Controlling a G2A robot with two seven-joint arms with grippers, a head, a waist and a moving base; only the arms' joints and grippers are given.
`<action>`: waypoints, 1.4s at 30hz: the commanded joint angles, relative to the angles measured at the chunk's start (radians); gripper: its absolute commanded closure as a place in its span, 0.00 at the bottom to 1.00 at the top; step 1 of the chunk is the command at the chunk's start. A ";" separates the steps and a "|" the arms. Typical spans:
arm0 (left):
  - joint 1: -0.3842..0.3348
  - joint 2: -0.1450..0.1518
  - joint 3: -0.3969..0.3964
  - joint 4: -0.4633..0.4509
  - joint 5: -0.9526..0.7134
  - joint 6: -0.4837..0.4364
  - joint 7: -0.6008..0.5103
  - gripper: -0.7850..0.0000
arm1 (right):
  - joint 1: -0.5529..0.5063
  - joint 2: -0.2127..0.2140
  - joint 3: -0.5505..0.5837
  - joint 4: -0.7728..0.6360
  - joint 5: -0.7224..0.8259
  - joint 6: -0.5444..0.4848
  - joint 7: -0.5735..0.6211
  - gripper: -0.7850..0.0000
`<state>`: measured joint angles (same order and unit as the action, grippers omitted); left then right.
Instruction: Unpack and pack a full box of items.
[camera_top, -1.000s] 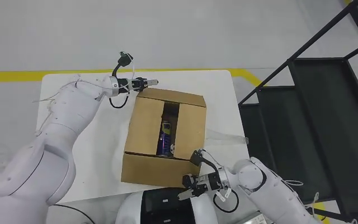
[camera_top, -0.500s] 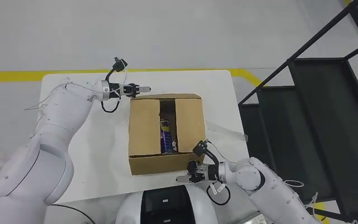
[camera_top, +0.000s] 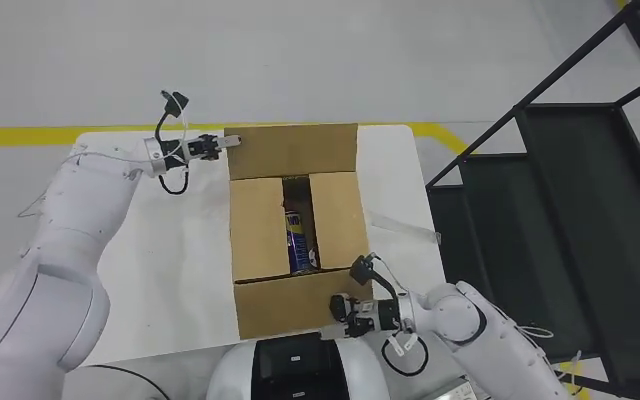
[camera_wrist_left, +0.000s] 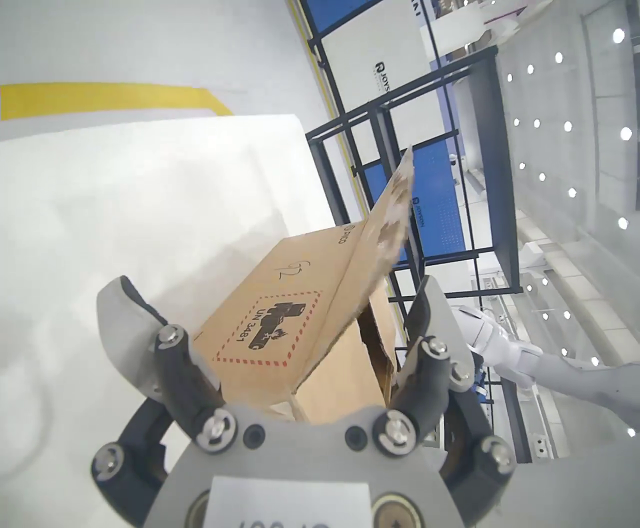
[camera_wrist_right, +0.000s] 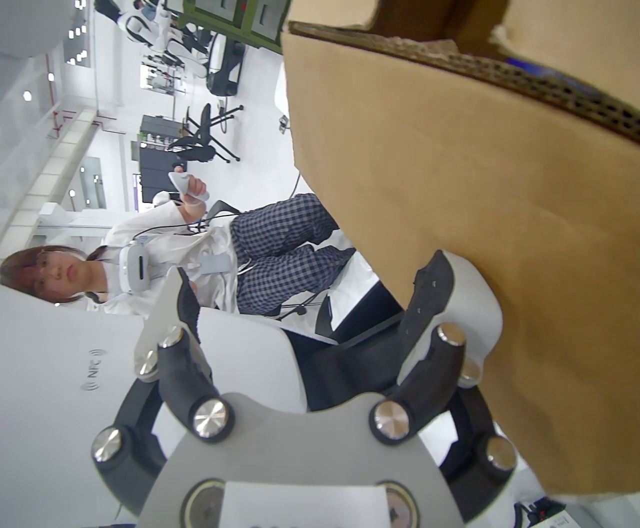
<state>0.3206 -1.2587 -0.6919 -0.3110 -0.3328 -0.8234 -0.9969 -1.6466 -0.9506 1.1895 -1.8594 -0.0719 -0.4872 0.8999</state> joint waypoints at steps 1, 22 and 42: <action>0.018 0.024 -0.020 -0.038 -0.017 -0.008 0.008 0.00 | 0.003 0.002 0.019 -0.020 0.072 0.016 0.004 0.00; 0.508 0.320 -0.362 -0.713 -0.262 0.157 -0.157 0.00 | 0.432 -0.075 -0.232 0.064 0.102 0.556 -0.160 0.00; 0.530 0.329 -0.396 -0.775 -0.138 0.192 -0.044 0.00 | 0.518 -0.105 -0.315 0.100 0.085 0.660 -0.152 0.00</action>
<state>0.8448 -0.9327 -1.0795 -1.0754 -0.5087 -0.6376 -1.0707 -1.1526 -1.0485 0.8960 -1.7727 0.0092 0.1565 0.7363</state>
